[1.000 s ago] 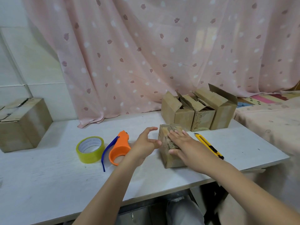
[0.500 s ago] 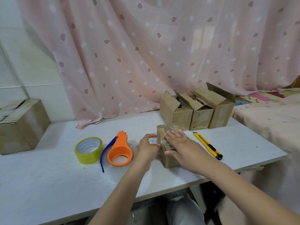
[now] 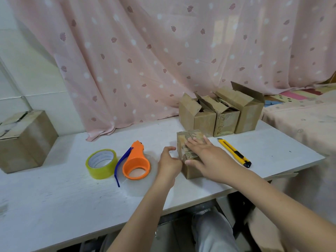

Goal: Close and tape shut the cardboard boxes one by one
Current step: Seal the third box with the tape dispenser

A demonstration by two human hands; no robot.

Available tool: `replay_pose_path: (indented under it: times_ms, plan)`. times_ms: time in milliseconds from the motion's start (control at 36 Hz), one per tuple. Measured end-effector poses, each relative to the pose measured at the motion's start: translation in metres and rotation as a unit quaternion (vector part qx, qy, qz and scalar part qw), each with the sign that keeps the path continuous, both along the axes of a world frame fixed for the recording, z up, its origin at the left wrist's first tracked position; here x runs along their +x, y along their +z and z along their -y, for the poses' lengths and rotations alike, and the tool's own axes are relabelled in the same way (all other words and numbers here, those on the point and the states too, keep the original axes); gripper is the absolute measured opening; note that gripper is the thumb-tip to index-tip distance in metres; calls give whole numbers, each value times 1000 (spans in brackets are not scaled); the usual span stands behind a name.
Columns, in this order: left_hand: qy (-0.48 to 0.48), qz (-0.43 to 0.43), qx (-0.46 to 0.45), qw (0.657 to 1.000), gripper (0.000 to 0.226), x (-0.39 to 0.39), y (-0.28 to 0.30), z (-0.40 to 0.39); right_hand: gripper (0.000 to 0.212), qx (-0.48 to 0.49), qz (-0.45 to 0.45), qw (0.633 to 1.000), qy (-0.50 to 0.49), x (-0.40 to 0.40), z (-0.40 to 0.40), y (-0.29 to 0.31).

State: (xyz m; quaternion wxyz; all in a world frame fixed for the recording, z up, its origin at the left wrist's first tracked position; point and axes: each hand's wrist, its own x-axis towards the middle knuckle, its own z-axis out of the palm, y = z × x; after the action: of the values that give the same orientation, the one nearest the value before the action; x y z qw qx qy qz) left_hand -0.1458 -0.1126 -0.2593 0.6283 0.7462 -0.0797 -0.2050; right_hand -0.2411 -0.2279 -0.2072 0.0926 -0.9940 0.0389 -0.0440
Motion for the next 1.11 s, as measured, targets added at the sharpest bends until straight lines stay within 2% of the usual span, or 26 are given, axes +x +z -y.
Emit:
replay_pose_path:
  times_ms: [111, 278, 389, 472, 556, 694, 778, 944, 1028, 1111]
  plan:
    - [8, 32, 23, 999, 36, -5, -1, -4, 70, 8, -5, 1000, -7, 0, -1, 3]
    - [-2, 45, 22, 999, 38, -5, -1, -6, 71, 30, -5, 999, -8, 0, -1, 9]
    - [34, 66, -13, 997, 31, -5, 9, -6, 66, 110, 28, 993, -9, -1, -3, 14]
    - [51, 97, -30, 994, 21, -4, 17, -8, 53, 158, 90, 982, -50, -1, 0, 21]
    - [50, 81, -31, 995, 17, -4, 22, -12, 49, 187, 122, 966, -133, 4, 12, 28]
    - [20, 51, -5, 998, 11, 3, 27, -9, 45, 334, 27, 911, -242, 17, 30, 26]
    - [-11, 47, 19, 999, 29, 7, 28, -4, 33, 369, -4, 897, -244, 20, 29, 24]
    - [21, 104, 54, 993, 36, -1, 31, -4, 30, 388, 18, 884, -260, 23, 27, 20]
    - [22, 99, 52, 993, 38, -5, 30, -4, 25, 406, 15, 877, -257, 23, 29, 18]
    - [7, 105, 92, 990, 41, -4, 36, -3, 24, 435, 16, 864, -252, 22, 30, 19]
